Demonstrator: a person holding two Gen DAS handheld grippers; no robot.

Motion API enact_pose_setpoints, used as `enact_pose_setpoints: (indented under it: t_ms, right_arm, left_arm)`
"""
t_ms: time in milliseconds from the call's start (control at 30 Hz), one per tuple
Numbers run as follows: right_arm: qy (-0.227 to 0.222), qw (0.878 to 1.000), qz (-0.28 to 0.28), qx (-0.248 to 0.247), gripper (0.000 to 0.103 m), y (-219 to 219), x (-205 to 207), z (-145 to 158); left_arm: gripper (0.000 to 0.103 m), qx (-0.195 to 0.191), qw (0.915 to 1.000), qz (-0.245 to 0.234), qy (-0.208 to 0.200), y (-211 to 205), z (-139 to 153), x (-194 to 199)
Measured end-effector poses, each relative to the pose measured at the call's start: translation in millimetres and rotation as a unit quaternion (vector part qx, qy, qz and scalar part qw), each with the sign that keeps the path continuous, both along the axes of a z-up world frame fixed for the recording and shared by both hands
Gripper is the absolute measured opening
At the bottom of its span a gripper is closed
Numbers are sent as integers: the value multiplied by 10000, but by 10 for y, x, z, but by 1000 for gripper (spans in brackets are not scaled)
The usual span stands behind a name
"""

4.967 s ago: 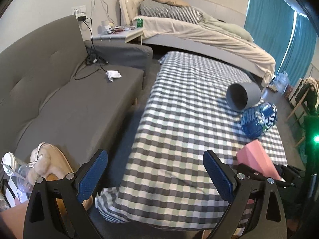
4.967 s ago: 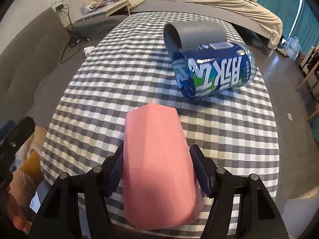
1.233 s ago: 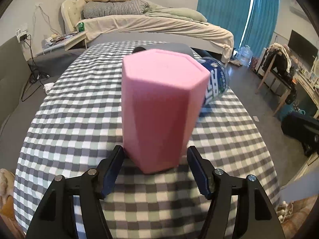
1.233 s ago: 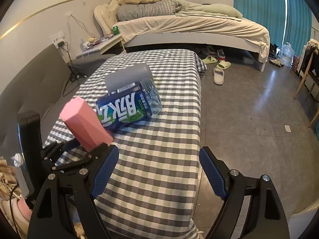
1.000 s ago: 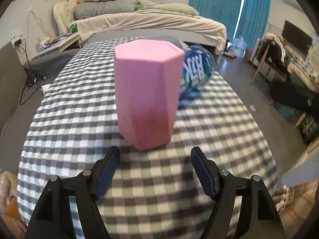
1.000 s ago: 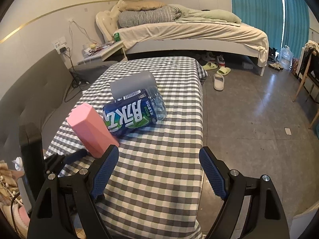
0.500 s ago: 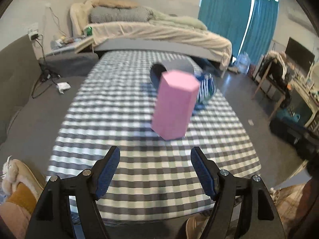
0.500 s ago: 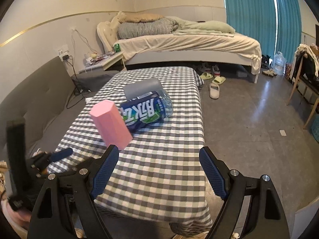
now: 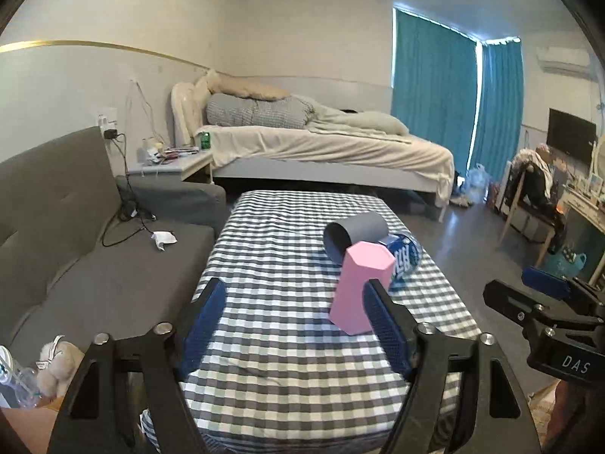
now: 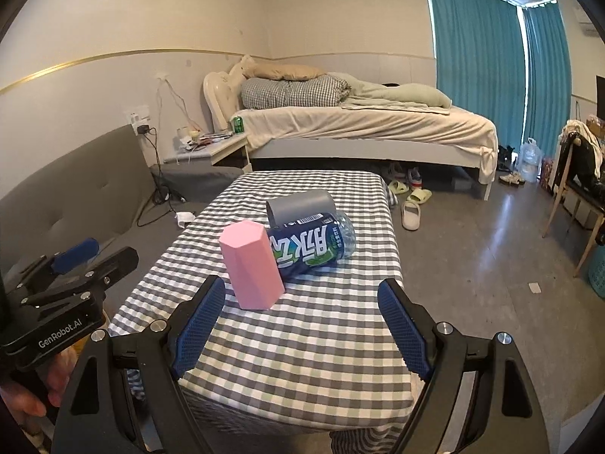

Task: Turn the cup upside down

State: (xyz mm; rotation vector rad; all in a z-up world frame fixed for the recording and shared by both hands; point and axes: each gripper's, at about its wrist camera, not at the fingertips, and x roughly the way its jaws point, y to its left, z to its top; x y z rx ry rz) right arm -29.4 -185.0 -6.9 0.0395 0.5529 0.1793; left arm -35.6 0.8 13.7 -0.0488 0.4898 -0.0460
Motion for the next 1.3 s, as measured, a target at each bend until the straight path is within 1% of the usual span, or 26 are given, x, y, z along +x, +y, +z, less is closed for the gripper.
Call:
enact_pose_setpoints:
  t_ms: [33, 67, 167, 200, 233, 400, 567, 1000, 1300]
  right_arm:
    - [-4, 10000, -33, -8, 88, 7, 18, -18]
    - [-7, 10000, -79, -9, 95, 2, 36, -34]
    - [-39, 9997, -235, 28, 98, -26, 82, -76]
    - [6, 9996, -257, 64, 102, -36, 118, -96]
    - [35, 9996, -276, 77, 103, -38, 146, -116]
    - [161, 9992, -354, 128, 103, -44, 260, -195]
    - [130, 9993, -326, 97, 103, 4, 282, -203]
    - [85, 9994, -322, 76, 103, 8, 245, -189]
    - [55, 9994, -345, 71, 103, 1, 240, -173]
  left_arm:
    - [93, -35, 10000, 69, -15, 25, -17, 14]
    - [94, -64, 9998, 168, -26, 48, -32, 32]
    - [97, -84, 9996, 252, 26, 91, -62, 49]
    - [97, -53, 9996, 271, 36, 89, -72, 49]
    - [97, -21, 9996, 281, 44, 88, -84, 53]
    - [97, 17, 9992, 378, 107, 130, -120, 67]
    - [97, -85, 9990, 420, 138, 198, -135, 100]
    - [97, -89, 9987, 481, 138, 177, -135, 92]
    - [97, -71, 9990, 428, 128, 143, -136, 63]
